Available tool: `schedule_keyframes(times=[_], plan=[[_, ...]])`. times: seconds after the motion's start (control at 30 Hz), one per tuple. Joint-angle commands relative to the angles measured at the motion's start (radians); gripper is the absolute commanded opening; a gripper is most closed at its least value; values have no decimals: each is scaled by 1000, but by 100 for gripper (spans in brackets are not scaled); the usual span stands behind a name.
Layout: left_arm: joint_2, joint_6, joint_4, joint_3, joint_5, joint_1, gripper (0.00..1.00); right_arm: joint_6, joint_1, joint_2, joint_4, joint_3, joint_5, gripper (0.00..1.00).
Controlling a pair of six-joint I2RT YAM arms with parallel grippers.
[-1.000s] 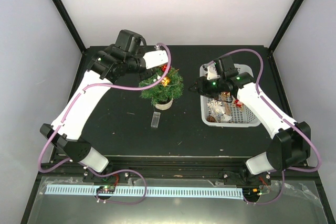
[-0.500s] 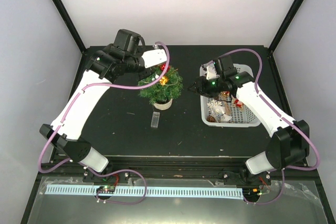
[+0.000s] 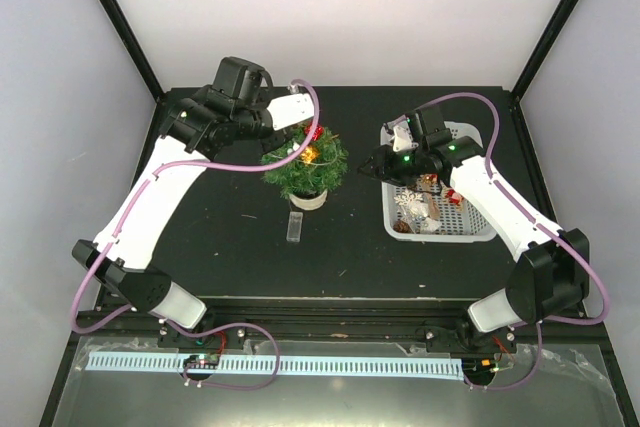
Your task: Decorate the small christmas tree
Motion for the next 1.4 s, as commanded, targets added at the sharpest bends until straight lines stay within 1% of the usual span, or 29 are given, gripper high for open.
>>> schedule_keyframes(times=[0.0, 0.33, 0.7, 0.9, 1.23, 1.3, 1.37], plan=[[-33, -16, 28, -11, -13, 11, 2, -8, 1, 4, 21, 25, -14, 47], [-43, -46, 53, -3, -9, 25, 2, -18, 1, -2, 21, 42, -33, 47], [-51, -87, 49, 28, 36, 52, 2, -13, 1, -6, 29, 26, -34, 47], [-81, -97, 33, 12, 85, 80, 2, -13, 2, -2, 28, 26, -36, 47], [-132, -77, -5, -38, 217, 112, 2, -3, 2, 9, 38, 29, -50, 47], [-145, -57, -7, -62, 255, 114, 1, -4, 2, 9, 38, 29, -52, 47], [-184, -31, 33, -127, 283, 114, 2, -3, 1, 10, 38, 28, -53, 47]])
